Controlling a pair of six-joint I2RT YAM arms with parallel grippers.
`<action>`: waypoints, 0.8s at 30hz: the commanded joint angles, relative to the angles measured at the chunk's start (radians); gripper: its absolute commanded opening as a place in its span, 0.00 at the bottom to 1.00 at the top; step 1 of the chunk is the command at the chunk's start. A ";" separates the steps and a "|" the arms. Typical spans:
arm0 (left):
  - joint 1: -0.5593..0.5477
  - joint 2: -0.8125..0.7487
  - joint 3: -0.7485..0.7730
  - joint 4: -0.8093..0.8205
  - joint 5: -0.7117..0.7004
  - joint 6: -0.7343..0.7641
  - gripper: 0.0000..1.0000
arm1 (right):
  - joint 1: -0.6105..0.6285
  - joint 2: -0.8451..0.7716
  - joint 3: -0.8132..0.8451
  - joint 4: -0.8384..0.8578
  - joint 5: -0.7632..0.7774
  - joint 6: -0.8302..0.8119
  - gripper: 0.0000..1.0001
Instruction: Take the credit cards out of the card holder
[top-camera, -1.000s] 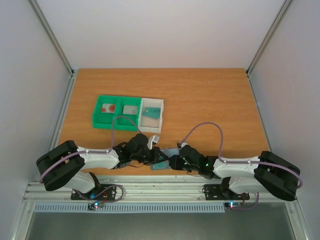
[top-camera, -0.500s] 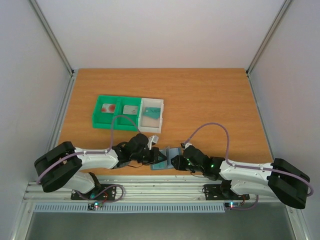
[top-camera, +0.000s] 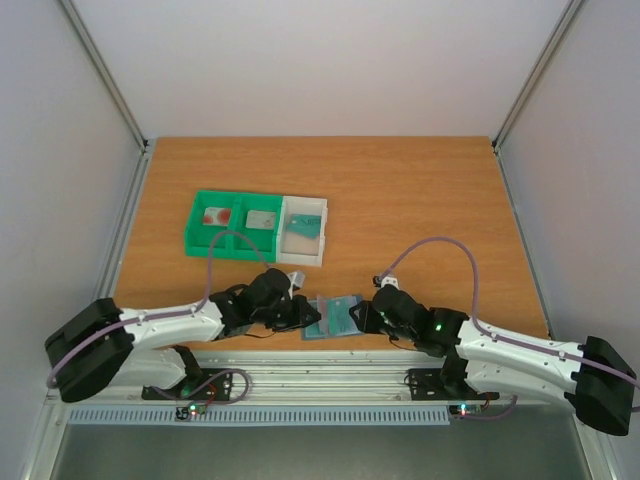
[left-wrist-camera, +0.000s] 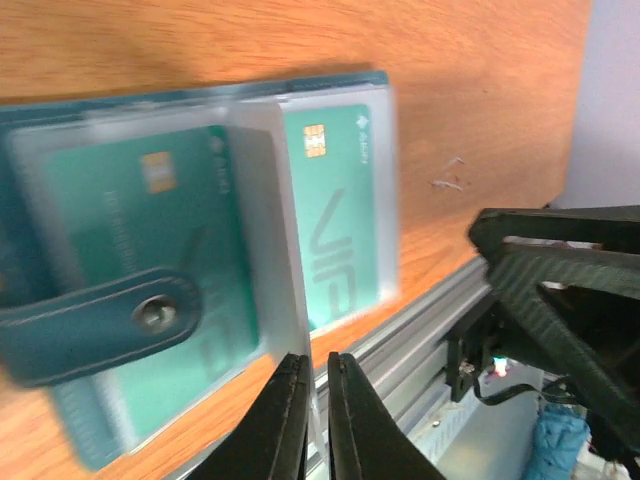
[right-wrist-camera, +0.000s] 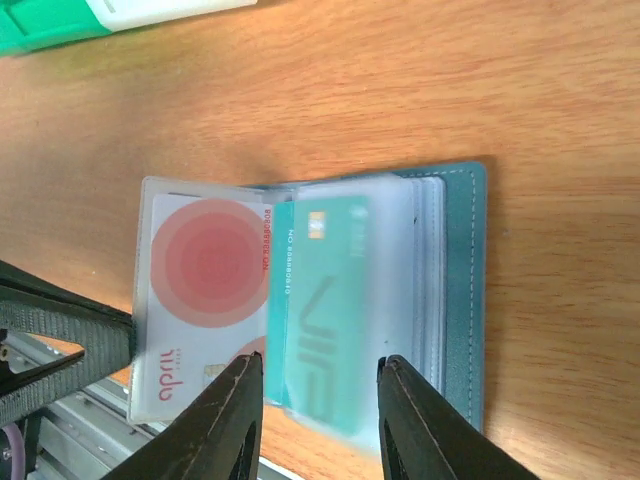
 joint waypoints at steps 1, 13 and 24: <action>-0.002 -0.112 0.029 -0.240 -0.128 -0.003 0.08 | 0.005 -0.001 0.062 -0.120 0.061 -0.036 0.34; -0.002 -0.102 0.123 -0.195 -0.107 0.046 0.36 | 0.004 0.227 0.115 -0.046 0.016 -0.069 0.24; -0.002 0.146 0.100 0.097 -0.041 0.007 0.39 | 0.003 0.281 0.040 0.004 0.007 -0.021 0.17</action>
